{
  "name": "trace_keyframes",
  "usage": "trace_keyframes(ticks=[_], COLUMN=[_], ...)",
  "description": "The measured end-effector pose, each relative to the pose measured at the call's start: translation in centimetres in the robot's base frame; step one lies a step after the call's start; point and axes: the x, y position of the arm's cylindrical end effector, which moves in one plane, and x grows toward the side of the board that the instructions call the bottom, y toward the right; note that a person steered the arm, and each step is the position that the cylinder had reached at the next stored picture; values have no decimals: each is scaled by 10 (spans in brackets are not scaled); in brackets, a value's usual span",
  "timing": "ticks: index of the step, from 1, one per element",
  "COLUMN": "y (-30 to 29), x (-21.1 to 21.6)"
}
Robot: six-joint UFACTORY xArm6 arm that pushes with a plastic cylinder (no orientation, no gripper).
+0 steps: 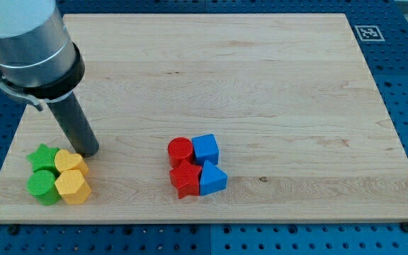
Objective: Move the group of blocks slightly up
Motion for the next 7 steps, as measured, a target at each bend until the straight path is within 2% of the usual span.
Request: trace_keyframes(ticks=[4, 7], y=[17, 97], x=[-7, -80])
